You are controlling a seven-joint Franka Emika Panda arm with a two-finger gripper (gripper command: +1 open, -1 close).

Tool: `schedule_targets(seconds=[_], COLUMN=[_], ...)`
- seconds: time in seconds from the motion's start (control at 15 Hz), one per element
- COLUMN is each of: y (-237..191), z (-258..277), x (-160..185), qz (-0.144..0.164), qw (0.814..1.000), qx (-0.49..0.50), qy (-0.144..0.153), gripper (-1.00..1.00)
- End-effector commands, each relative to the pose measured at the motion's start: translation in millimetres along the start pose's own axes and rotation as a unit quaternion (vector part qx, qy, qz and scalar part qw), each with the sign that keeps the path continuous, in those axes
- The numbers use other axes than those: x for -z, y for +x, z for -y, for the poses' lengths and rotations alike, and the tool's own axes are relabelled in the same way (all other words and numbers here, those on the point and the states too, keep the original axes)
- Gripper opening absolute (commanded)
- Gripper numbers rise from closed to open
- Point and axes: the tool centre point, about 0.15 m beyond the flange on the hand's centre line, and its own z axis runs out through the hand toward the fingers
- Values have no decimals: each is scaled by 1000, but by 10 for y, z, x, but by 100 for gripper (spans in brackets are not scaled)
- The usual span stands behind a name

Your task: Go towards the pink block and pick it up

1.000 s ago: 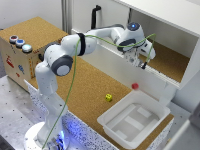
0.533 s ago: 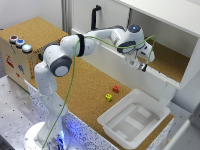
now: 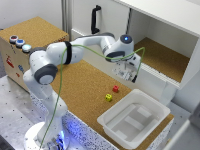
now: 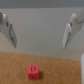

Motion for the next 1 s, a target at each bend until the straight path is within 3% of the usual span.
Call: schedule_targets(seconds=[0.0,0.27,0.6,0.93], y=[-115,25,144,311], z=[252,284,212,309], x=[-918,-1365,-1829,-1994], qz=[35,51,94,98], qw=[996,995,994,994], qx=[43,37,18,20], qy=[-69,-73,-53,-52], gripper=[100,100,100,100])
